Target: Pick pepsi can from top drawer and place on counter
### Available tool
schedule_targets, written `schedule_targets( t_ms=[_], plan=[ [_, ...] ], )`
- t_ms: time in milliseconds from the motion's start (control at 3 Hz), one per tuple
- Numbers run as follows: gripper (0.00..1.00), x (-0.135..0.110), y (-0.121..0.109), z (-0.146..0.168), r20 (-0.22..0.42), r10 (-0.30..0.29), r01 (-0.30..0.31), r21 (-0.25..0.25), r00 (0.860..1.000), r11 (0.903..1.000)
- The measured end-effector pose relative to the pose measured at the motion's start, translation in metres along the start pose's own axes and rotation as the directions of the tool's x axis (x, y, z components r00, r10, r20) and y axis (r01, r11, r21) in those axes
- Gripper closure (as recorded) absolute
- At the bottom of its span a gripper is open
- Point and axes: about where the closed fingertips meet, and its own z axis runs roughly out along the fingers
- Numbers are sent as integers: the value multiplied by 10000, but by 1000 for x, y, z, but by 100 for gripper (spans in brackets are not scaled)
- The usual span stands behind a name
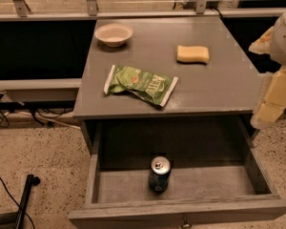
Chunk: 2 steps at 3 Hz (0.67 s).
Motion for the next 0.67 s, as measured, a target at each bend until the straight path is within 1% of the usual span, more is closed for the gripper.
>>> schedule_targets(
  t_ms=[333, 667],
  plan=[
    [0, 0, 0, 0, 0, 0, 0, 0, 10000, 10000],
    [0, 2, 4, 7, 697, -183, 168, 210, 9974, 9996]
  ],
)
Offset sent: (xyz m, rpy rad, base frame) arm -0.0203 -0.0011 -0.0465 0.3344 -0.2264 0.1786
